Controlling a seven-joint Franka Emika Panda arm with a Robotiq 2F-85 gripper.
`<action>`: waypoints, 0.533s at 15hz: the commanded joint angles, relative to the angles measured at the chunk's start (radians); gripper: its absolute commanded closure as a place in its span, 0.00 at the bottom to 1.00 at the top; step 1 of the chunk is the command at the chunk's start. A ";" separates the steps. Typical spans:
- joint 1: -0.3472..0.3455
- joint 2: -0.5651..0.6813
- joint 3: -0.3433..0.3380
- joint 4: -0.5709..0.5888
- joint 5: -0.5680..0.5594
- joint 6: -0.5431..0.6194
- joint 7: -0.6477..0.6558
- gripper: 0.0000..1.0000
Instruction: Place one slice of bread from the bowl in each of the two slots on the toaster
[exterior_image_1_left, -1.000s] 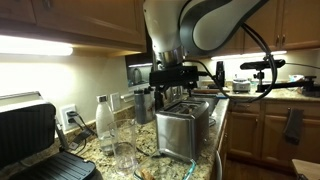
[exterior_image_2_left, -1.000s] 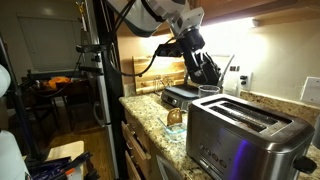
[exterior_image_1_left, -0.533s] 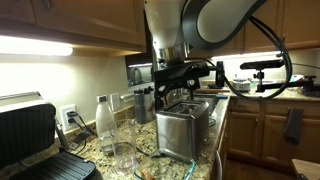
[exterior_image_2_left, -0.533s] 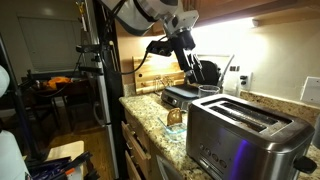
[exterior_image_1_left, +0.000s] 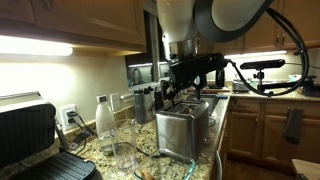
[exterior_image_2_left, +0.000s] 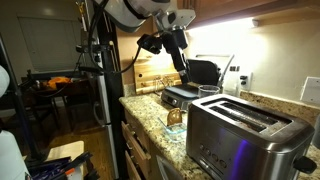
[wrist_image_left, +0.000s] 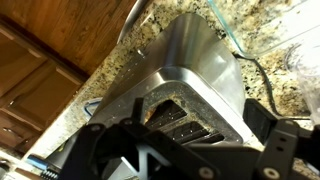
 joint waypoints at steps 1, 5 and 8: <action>-0.003 -0.055 0.001 -0.059 0.070 0.065 -0.144 0.00; 0.000 -0.030 0.004 -0.065 0.153 0.128 -0.291 0.00; 0.001 -0.012 0.010 -0.072 0.210 0.164 -0.379 0.00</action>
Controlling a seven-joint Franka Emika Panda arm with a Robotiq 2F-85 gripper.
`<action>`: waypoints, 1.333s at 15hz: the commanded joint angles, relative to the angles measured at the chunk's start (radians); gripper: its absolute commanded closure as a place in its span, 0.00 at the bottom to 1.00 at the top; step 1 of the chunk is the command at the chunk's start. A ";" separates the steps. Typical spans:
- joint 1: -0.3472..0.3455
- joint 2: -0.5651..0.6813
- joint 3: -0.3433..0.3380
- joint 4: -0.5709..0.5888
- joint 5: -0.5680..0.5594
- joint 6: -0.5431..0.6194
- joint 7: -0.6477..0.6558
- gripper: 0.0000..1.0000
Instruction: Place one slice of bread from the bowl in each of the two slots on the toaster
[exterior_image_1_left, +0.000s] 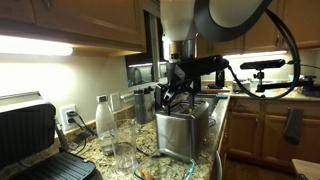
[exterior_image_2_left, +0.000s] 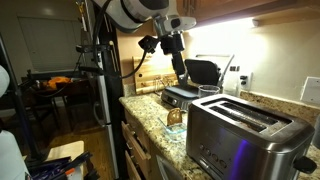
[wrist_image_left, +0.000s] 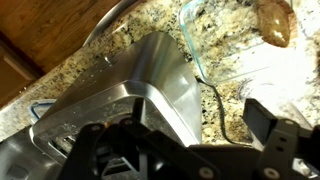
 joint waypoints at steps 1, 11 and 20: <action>0.000 -0.006 0.007 -0.040 0.076 0.063 -0.111 0.00; 0.022 0.093 0.024 -0.020 0.312 0.113 -0.383 0.00; 0.047 0.210 0.033 0.033 0.337 0.114 -0.549 0.00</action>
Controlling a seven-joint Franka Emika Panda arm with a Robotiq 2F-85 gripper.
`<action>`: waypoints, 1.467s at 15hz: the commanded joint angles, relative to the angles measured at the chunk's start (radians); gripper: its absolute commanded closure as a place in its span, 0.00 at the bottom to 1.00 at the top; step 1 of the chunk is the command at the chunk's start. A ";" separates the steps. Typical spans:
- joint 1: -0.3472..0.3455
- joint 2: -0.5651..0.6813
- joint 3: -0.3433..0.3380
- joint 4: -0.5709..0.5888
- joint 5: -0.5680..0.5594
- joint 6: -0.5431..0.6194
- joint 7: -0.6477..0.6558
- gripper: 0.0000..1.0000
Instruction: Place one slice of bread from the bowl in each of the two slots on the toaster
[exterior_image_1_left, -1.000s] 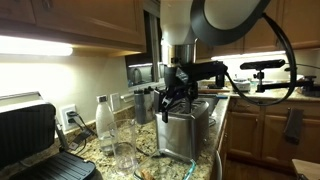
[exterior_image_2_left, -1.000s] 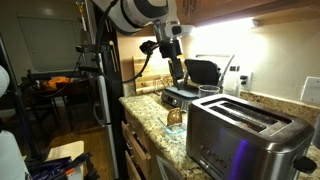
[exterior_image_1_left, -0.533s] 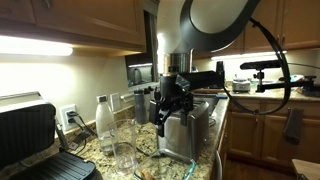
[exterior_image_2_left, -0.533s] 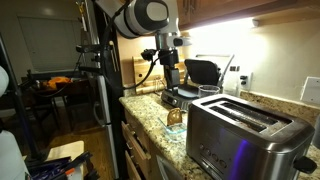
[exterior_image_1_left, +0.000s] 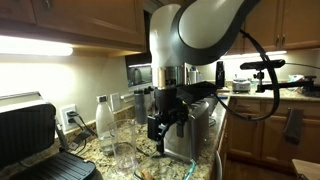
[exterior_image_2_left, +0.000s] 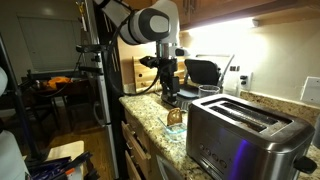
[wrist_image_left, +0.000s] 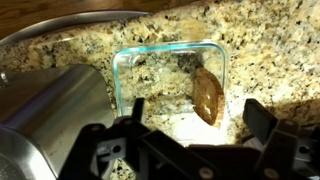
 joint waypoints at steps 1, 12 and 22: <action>0.012 0.055 0.003 0.030 0.024 0.023 -0.067 0.00; 0.015 0.205 -0.004 0.124 0.030 0.053 -0.149 0.00; 0.013 0.320 0.000 0.193 0.084 0.085 -0.199 0.00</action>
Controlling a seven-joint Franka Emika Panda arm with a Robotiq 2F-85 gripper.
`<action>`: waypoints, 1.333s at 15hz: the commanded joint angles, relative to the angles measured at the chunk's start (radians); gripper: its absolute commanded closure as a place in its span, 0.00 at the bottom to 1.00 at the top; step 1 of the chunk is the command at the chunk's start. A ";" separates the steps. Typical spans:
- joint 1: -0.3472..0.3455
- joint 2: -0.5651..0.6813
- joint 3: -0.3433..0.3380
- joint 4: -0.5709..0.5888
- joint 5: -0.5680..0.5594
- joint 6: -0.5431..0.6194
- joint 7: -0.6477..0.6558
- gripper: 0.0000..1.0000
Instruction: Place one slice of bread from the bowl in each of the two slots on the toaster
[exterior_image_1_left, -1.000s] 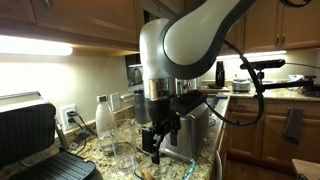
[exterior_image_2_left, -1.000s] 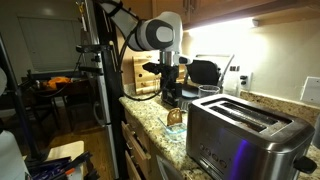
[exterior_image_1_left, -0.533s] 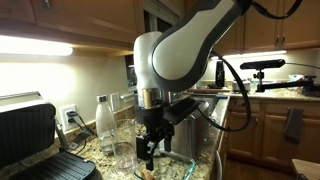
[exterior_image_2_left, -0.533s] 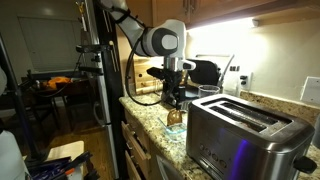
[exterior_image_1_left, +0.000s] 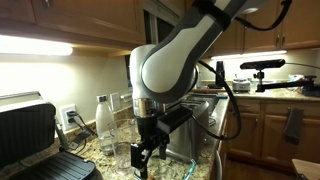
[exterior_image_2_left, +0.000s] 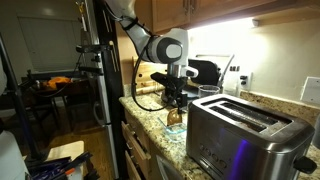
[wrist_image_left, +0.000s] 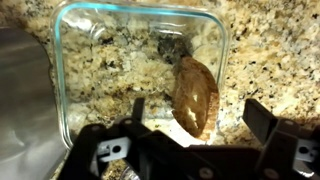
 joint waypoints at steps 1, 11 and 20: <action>0.001 0.032 -0.003 0.023 0.040 0.019 -0.041 0.00; -0.010 0.084 -0.005 0.060 0.078 0.019 -0.075 0.30; -0.015 0.100 -0.006 0.093 0.092 0.009 -0.086 0.90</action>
